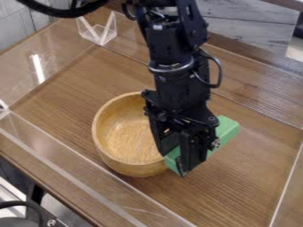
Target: Put the green block in the brown bowl
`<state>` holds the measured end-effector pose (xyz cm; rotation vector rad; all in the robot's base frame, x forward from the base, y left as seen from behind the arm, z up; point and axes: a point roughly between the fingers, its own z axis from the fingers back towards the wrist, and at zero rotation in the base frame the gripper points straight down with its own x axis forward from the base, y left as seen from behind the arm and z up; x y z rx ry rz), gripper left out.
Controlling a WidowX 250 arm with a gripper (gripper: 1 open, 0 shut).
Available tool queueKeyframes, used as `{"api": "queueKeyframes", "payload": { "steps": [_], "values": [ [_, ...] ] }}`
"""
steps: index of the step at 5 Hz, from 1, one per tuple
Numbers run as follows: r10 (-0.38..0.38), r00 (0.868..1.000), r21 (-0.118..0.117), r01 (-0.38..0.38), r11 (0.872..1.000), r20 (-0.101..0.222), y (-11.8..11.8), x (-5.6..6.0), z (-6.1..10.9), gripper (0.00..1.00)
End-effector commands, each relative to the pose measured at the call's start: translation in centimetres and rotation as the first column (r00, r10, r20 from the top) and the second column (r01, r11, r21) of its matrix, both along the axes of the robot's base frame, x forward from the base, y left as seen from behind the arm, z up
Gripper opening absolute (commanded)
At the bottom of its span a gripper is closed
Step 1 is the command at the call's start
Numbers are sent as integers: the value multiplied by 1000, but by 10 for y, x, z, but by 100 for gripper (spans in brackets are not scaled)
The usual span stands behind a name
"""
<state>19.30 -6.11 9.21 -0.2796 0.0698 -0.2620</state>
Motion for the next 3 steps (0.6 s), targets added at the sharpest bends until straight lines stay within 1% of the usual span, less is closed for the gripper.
{"api": "queueKeyframes", "payload": {
  "steps": [1,3],
  "values": [
    [12,999,-15,-11,1000,52,1,12,9,0],
    [33,998,-28,-32,999,44,2,15,5,0]
  ]
}}
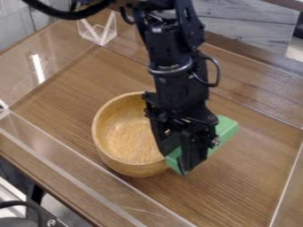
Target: Put the green block in the brown bowl
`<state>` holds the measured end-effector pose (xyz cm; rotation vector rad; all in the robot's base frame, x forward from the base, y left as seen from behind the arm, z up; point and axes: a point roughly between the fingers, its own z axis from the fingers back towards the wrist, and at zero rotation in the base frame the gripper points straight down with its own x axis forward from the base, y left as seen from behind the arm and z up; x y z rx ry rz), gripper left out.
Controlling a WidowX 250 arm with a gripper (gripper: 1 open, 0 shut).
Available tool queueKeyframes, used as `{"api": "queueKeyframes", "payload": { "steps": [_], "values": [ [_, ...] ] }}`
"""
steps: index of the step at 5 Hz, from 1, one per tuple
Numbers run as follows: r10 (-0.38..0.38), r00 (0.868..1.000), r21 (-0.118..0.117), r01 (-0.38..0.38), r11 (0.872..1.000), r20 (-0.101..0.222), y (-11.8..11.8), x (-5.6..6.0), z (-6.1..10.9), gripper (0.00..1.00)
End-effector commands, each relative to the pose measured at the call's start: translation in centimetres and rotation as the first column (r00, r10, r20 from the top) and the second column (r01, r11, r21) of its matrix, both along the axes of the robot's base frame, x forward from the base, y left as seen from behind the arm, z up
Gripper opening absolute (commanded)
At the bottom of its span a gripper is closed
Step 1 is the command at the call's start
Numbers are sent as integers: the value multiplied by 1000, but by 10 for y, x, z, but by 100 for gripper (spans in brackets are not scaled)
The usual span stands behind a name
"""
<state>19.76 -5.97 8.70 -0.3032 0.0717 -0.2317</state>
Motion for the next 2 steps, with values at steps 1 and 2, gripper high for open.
{"api": "queueKeyframes", "payload": {
  "steps": [1,2],
  "values": [
    [13,999,-11,-12,1000,51,1,11,9,0],
    [19,999,-16,-18,1000,50,5,12,9,0]
  ]
}}
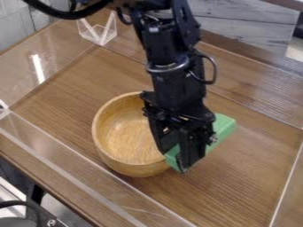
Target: Put the green block in the brown bowl
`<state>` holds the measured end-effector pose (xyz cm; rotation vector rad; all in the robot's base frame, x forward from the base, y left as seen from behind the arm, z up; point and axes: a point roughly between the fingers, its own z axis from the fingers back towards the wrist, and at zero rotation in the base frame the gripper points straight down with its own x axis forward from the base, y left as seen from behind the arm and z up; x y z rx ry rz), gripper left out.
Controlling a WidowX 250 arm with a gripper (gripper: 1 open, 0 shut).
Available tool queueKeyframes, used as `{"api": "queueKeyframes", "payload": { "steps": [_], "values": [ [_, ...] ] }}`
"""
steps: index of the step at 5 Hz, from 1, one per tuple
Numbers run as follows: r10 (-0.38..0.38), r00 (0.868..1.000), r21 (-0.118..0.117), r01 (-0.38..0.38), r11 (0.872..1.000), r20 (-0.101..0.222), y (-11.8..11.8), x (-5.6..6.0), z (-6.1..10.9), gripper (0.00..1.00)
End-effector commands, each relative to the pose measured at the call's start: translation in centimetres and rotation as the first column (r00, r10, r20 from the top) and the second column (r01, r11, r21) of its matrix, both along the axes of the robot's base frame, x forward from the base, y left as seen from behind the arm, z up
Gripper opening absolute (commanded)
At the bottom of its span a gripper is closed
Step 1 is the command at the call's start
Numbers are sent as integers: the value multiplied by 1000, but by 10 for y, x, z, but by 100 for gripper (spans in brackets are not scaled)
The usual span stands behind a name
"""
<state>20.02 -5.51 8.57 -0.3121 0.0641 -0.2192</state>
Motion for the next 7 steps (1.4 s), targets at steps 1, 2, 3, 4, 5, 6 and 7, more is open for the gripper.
{"api": "queueKeyframes", "payload": {
  "steps": [1,2,3,4,5,6,7],
  "values": [
    [10,999,-11,-10,1000,44,4,10,9,0],
    [14,999,-16,-13,1000,42,6,11,8,0],
    [17,999,-21,-16,1000,41,8,12,7,0],
    [20,999,-26,-19,999,39,10,13,6,0],
    [22,999,-31,-21,999,38,12,14,5,0],
    [23,999,-35,-22,999,38,13,15,4,0],
    [25,999,-40,-23,999,38,15,16,4,0]
  ]
}}
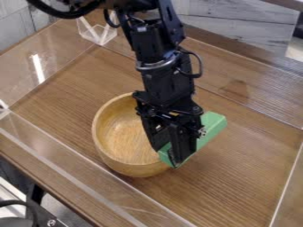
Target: Put the green block in the brown bowl
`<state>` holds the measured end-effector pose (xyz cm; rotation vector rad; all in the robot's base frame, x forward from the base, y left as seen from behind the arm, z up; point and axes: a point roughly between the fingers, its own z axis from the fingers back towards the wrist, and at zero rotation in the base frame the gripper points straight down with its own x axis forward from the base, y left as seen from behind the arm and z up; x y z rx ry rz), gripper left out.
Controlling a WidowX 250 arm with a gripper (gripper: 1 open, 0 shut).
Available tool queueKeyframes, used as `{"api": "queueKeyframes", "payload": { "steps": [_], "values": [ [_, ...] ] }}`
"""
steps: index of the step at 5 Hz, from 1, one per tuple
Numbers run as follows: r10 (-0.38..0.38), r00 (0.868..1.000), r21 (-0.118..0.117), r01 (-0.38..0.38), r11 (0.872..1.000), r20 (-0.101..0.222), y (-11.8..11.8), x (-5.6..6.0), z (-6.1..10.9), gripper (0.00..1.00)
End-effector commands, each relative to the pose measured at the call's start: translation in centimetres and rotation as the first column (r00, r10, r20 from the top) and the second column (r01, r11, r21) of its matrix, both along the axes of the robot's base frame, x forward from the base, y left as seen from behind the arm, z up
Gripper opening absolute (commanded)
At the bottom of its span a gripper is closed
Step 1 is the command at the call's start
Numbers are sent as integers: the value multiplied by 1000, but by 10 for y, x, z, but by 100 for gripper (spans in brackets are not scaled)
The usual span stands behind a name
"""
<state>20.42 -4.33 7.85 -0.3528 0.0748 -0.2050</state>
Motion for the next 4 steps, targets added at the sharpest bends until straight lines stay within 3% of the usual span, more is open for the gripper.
{"api": "queueKeyframes", "payload": {
  "steps": [1,4],
  "values": [
    [14,998,-6,-13,1000,56,4,13,10,0],
    [17,998,-19,-16,1000,59,8,16,9,0]
  ]
}}
